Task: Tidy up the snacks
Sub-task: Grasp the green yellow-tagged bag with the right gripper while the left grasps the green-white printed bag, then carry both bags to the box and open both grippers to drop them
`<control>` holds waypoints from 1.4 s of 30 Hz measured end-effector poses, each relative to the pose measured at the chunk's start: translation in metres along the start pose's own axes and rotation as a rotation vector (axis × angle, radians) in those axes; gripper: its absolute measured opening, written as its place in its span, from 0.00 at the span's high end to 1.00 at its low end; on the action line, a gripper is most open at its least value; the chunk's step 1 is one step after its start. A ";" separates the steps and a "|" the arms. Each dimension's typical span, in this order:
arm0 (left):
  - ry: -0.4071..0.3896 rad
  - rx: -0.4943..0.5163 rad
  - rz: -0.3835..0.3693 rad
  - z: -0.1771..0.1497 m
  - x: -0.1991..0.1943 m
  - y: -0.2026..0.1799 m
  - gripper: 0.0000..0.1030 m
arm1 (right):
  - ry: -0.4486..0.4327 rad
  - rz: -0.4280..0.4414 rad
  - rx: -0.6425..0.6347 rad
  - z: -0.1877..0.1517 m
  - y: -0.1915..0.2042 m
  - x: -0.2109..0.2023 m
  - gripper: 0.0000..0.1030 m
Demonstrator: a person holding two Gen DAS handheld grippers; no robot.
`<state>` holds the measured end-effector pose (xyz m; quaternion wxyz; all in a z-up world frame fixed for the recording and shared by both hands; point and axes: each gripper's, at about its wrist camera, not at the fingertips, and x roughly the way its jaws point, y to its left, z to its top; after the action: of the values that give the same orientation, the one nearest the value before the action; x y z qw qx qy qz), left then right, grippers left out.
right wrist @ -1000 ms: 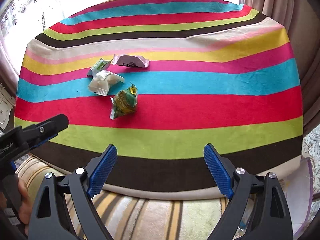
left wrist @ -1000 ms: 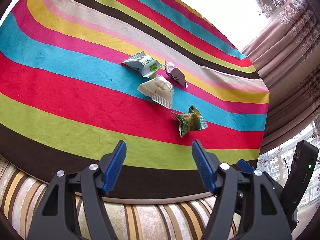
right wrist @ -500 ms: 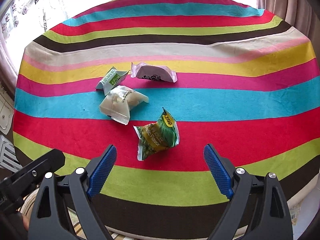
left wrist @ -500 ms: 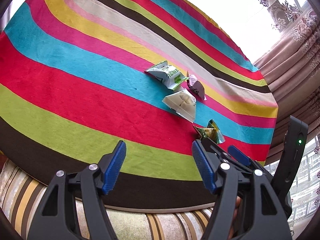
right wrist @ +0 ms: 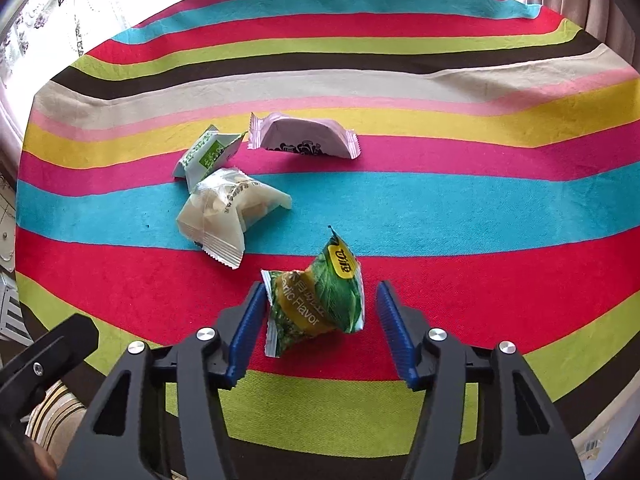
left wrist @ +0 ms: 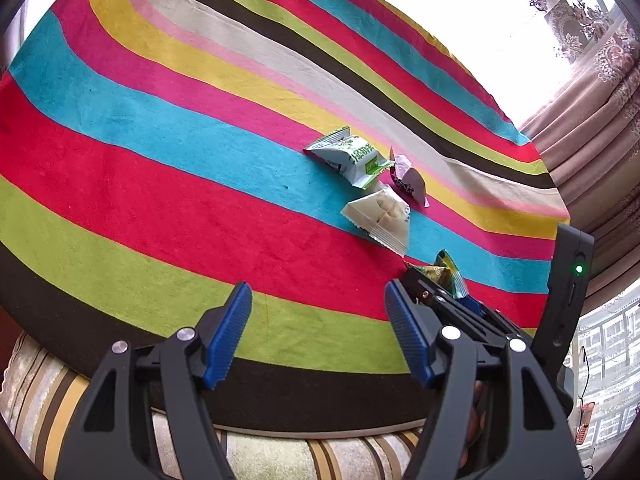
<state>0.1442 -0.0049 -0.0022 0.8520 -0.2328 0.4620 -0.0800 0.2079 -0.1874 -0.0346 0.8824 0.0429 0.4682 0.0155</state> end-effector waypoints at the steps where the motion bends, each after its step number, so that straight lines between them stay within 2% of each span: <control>1: -0.002 0.002 0.004 0.002 0.001 0.000 0.33 | -0.003 0.004 0.006 0.000 -0.002 0.000 0.55; 2: -0.004 0.004 0.008 0.004 0.002 0.000 0.33 | -0.008 0.010 0.013 -0.001 -0.004 -0.001 0.58; 8: -0.023 0.019 0.022 0.023 0.014 -0.007 0.33 | -0.030 0.017 0.009 -0.004 -0.004 -0.002 0.59; 12: -0.032 0.003 -0.002 0.042 0.026 -0.014 0.34 | -0.041 0.020 0.007 -0.006 -0.005 -0.002 0.59; 18: -0.053 -0.067 -0.027 0.073 0.046 -0.024 0.34 | -0.054 0.025 0.006 -0.008 -0.005 -0.003 0.59; 24: -0.024 -0.178 -0.045 0.095 0.074 -0.023 0.35 | -0.061 0.034 0.011 -0.009 -0.008 -0.004 0.59; 31: 0.016 -0.263 -0.006 0.114 0.103 -0.020 0.36 | -0.067 0.041 0.015 -0.010 -0.010 -0.004 0.59; 33: 0.038 -0.258 0.022 0.115 0.111 -0.020 0.42 | -0.067 0.042 0.016 -0.010 -0.010 -0.004 0.59; 34: 0.035 -0.245 0.035 0.115 0.112 -0.022 0.42 | -0.068 0.038 0.013 -0.009 -0.010 -0.004 0.59; 36: 0.044 -0.187 0.068 0.116 0.115 -0.029 0.46 | -0.068 0.037 0.013 -0.010 -0.009 -0.004 0.59; 38: 0.048 -0.130 0.107 0.115 0.117 -0.033 0.57 | -0.068 0.039 0.015 -0.010 -0.009 -0.005 0.59; 42: 0.039 0.000 0.162 0.108 0.116 -0.038 0.62 | -0.067 0.038 0.014 -0.010 -0.009 -0.005 0.59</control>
<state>0.3008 -0.0446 -0.0208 0.8465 -0.1932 0.4959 -0.0155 0.1970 -0.1958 -0.0372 0.8969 0.0586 0.4374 0.0277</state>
